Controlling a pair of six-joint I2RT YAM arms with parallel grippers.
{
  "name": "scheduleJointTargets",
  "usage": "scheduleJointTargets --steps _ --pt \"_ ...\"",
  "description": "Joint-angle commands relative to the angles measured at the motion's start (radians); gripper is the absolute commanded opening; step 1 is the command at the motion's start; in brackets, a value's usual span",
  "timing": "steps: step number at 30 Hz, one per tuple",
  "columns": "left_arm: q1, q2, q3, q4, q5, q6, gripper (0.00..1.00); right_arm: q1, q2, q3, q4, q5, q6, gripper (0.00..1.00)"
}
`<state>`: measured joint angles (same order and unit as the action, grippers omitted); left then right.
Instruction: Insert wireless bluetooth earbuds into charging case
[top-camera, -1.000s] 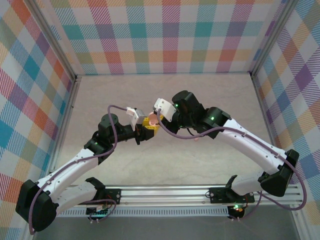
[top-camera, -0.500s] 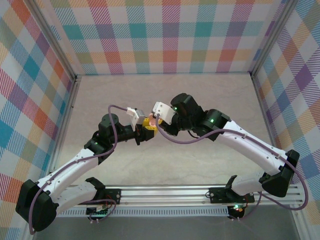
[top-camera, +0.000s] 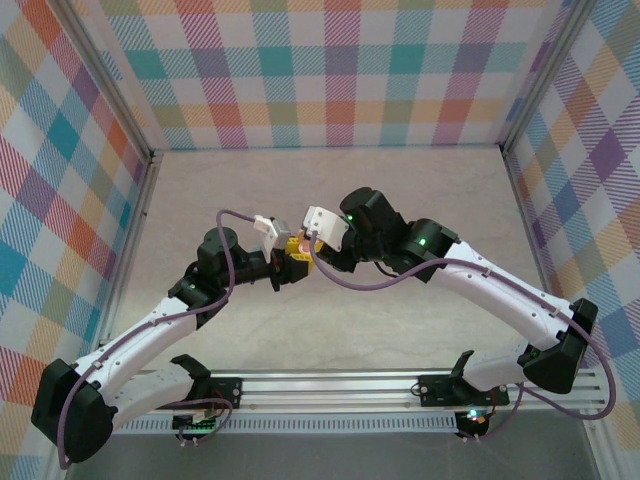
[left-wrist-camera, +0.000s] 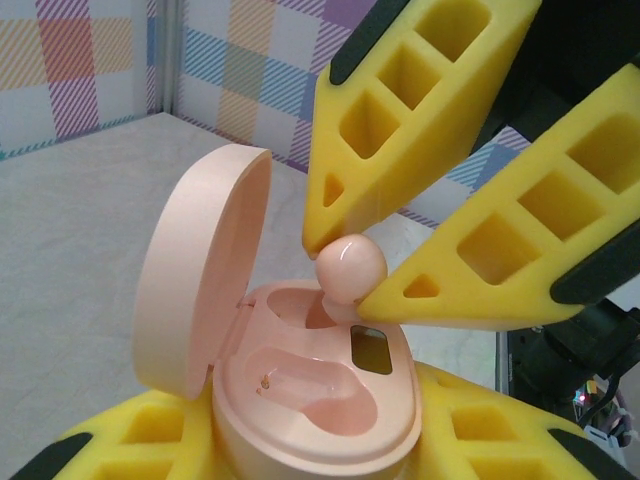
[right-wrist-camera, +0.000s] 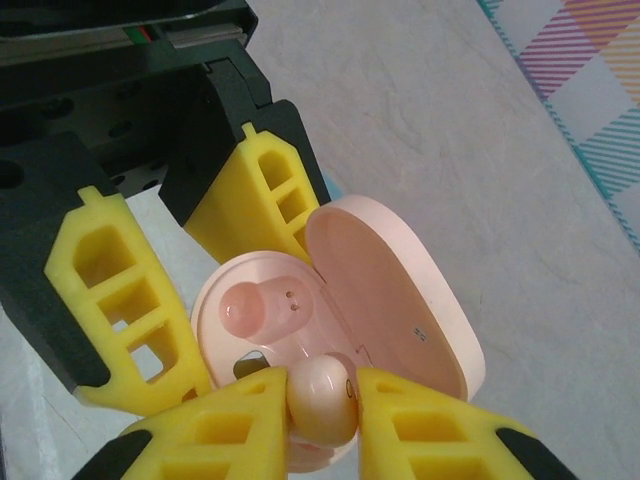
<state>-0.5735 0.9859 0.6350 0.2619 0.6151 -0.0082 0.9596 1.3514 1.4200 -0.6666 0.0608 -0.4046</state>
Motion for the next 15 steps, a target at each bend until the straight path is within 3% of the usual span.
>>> scheduleJointTargets --steps 1,15 --pt "0.007 -0.006 0.019 0.065 -0.001 -0.013 0.2 0.017 0.003 -0.016 0.009 -0.111 0.02 0.23" --pt "0.008 -0.016 0.014 0.075 -0.012 -0.015 0.2 0.015 0.009 0.04 -0.003 -0.137 0.123 0.29"
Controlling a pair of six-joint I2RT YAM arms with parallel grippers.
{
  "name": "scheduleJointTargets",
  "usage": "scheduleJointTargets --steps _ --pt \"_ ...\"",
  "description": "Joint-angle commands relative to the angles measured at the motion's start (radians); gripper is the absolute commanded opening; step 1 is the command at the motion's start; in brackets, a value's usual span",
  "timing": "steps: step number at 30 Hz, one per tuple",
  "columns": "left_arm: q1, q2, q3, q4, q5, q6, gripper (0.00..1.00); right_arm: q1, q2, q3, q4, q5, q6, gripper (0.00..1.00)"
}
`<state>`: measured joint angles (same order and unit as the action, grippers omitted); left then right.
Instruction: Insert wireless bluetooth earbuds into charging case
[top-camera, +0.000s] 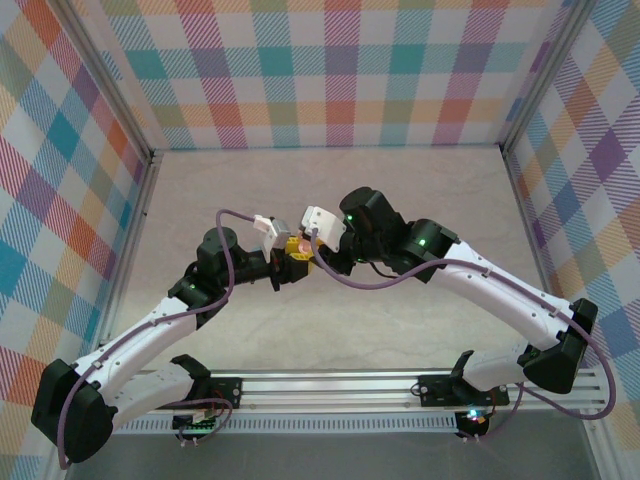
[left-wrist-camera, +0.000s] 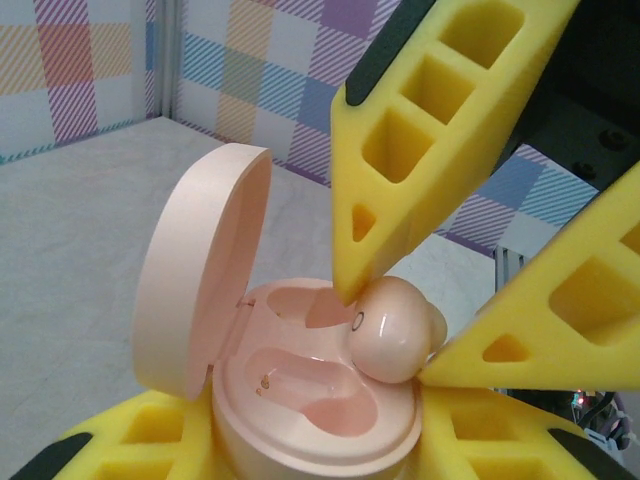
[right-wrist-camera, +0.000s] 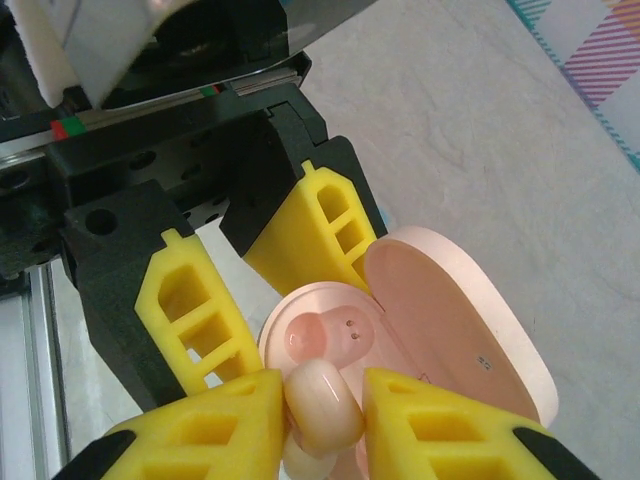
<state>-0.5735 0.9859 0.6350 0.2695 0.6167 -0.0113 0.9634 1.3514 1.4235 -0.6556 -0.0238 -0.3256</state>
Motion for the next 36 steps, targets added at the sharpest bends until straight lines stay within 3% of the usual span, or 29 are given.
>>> scheduleJointTargets --steps 1,11,21,30,36 --pt "0.008 -0.017 0.014 0.068 -0.014 -0.011 0.2 0.011 0.009 0.041 -0.016 -0.046 0.05 0.3" --pt "0.008 -0.043 0.005 0.056 -0.02 -0.011 0.2 -0.019 0.021 0.135 -0.049 -0.032 0.175 0.38" --pt "0.008 -0.055 0.002 0.051 -0.024 -0.013 0.2 -0.086 0.021 0.154 -0.062 -0.147 0.317 0.37" --pt "0.008 -0.078 -0.009 0.035 -0.045 -0.003 0.2 -0.13 0.02 0.174 -0.132 -0.162 0.428 0.32" --pt "0.008 -0.072 0.0 0.001 -0.057 0.022 0.21 -0.131 0.078 0.247 -0.248 -0.159 0.647 0.32"
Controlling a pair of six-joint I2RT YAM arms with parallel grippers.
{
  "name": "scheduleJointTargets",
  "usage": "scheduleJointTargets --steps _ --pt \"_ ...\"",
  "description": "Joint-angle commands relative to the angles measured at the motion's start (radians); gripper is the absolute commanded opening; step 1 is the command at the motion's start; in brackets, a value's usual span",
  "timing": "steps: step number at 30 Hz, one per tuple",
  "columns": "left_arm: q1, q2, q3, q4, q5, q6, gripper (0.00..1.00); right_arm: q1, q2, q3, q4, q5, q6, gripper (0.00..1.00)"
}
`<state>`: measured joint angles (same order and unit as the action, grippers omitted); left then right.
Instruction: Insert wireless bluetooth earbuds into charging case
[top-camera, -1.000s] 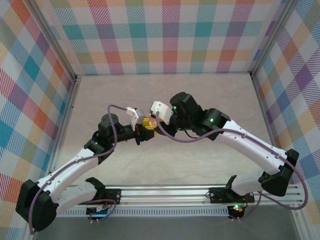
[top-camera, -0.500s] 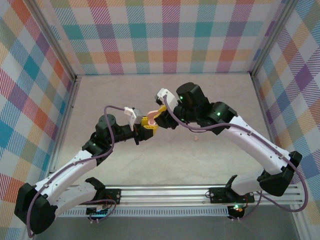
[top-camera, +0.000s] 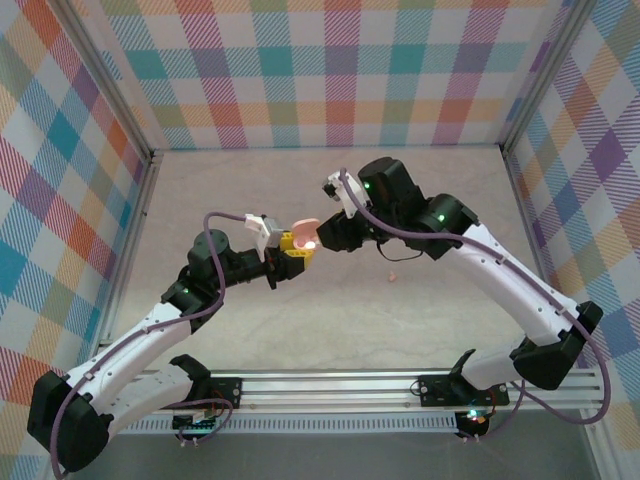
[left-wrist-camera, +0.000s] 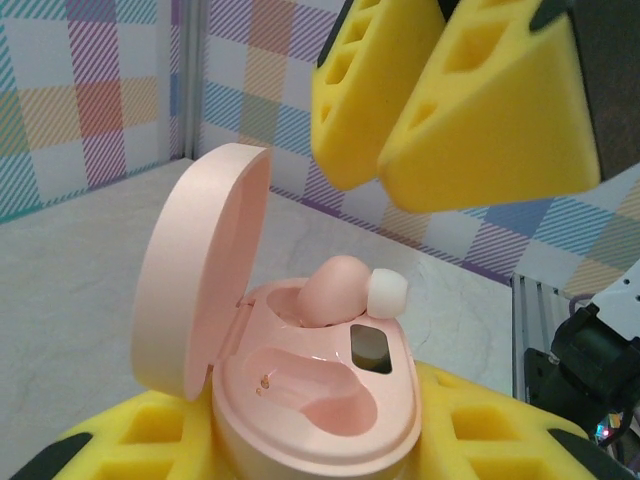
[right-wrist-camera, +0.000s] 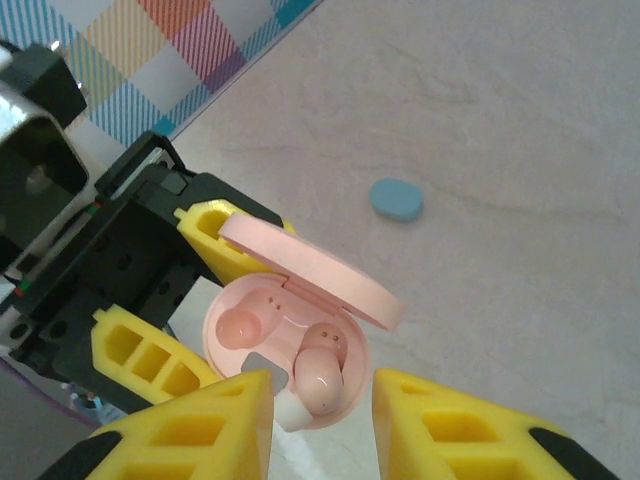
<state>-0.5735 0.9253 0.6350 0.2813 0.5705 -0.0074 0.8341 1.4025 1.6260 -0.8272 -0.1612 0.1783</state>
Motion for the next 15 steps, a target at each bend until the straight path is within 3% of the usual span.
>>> scheduleJointTargets --steps 1,6,15 --pt "0.008 -0.011 0.001 -0.014 -0.013 0.023 0.21 -0.001 0.038 0.054 -0.087 -0.033 0.182 0.3" --pt "0.008 0.003 0.02 -0.063 -0.023 0.056 0.21 -0.001 0.078 0.058 -0.094 -0.092 0.322 0.26" --pt "0.008 0.008 0.031 -0.085 -0.02 0.084 0.21 0.0 0.13 0.115 -0.201 -0.007 0.348 0.26"
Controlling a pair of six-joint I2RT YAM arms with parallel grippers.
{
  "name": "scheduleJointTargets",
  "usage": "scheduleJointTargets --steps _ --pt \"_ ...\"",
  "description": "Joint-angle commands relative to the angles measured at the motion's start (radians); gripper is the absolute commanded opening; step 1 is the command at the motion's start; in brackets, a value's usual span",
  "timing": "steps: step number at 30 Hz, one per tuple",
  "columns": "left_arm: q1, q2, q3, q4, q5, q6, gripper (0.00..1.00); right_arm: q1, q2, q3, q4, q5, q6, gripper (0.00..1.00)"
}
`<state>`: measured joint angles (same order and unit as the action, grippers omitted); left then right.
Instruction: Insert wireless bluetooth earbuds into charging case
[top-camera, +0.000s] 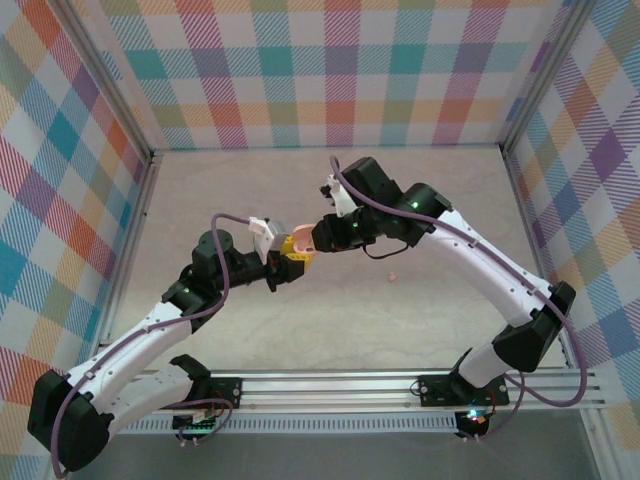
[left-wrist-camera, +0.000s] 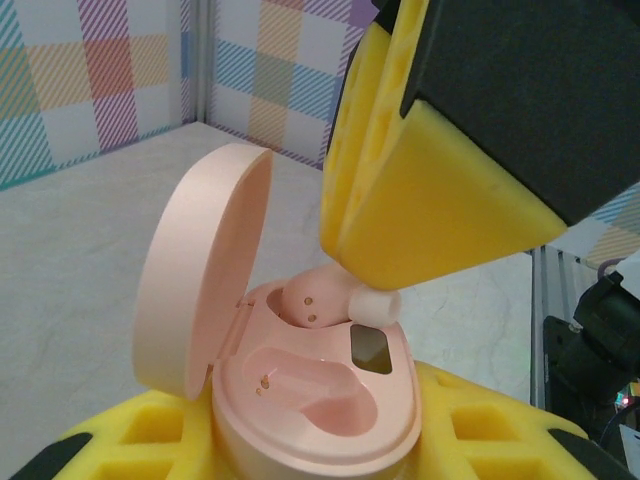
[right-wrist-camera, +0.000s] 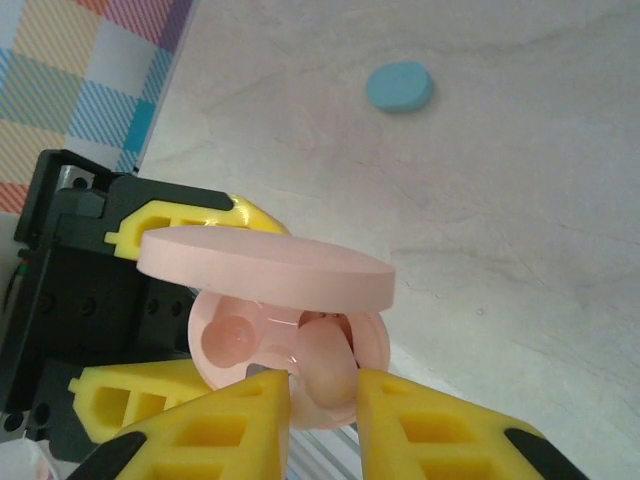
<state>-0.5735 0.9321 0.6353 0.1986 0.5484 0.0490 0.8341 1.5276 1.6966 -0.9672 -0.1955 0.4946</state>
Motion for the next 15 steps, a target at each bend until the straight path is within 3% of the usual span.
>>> scheduleJointTargets --steps 1,15 --pt "0.008 0.002 0.032 -0.001 0.003 0.029 0.21 0.0 0.01 0.047 -0.067 0.034 0.033 0.26" --pt "0.008 0.018 0.04 -0.008 0.013 0.042 0.21 0.005 0.098 0.109 -0.134 0.025 0.021 0.33"
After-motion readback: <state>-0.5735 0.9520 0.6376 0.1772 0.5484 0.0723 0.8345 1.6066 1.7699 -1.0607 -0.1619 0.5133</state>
